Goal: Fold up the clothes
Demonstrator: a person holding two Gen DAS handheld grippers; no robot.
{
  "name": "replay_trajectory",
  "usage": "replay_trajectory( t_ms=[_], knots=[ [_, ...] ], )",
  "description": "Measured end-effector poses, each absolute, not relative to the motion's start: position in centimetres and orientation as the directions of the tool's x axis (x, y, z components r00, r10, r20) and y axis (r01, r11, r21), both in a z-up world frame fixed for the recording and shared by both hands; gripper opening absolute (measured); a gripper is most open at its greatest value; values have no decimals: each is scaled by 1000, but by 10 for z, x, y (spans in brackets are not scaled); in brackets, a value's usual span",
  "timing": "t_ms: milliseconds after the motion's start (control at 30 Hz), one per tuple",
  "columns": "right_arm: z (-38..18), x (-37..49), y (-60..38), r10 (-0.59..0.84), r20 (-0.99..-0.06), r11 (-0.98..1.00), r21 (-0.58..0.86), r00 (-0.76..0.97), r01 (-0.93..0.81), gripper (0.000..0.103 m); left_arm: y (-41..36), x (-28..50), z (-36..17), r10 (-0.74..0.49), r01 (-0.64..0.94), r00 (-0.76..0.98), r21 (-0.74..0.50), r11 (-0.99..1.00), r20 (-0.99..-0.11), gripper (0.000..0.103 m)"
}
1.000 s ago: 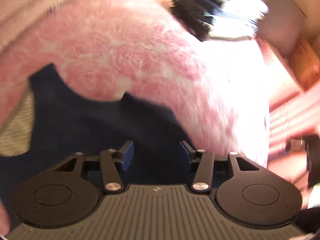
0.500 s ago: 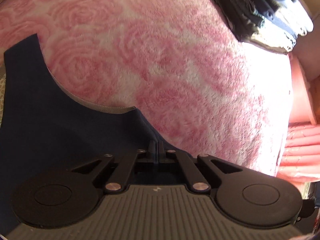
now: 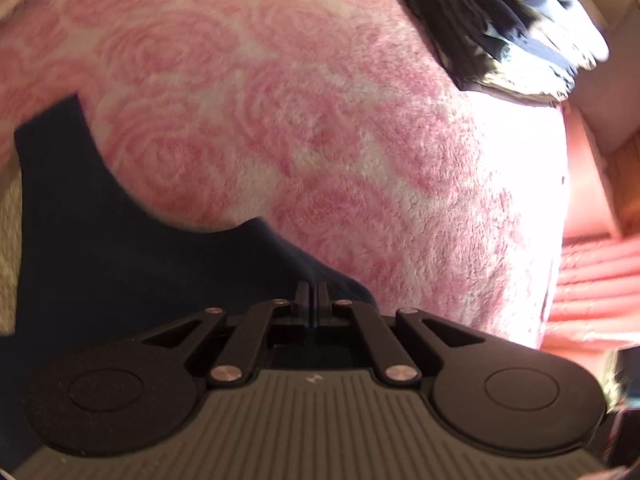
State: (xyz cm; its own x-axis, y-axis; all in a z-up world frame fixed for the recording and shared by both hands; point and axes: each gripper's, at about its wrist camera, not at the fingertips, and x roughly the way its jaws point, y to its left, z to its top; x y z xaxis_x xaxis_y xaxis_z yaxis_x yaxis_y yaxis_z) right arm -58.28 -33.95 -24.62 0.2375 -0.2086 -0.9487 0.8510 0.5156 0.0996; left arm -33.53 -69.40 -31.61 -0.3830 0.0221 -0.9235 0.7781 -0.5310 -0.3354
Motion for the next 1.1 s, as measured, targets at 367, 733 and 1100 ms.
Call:
replay_trajectory(
  t_ms=[367,733,1100],
  knots=[
    [-258,-562,-340,-222,-962,552,11,160,834,31,-689,-380,-344,110,819,-274,-292,-494,-955,17],
    [-226,-658,-374,-274,-920,186,233,278,955,3,-706,-360,-308,-8,864,-381,-353,-360,-925,3],
    [-270,-704,-419,-249,-955,17,159,158,987,2,-726,-378,-342,-25,852,-445,-414,-320,-895,16]
  ],
)
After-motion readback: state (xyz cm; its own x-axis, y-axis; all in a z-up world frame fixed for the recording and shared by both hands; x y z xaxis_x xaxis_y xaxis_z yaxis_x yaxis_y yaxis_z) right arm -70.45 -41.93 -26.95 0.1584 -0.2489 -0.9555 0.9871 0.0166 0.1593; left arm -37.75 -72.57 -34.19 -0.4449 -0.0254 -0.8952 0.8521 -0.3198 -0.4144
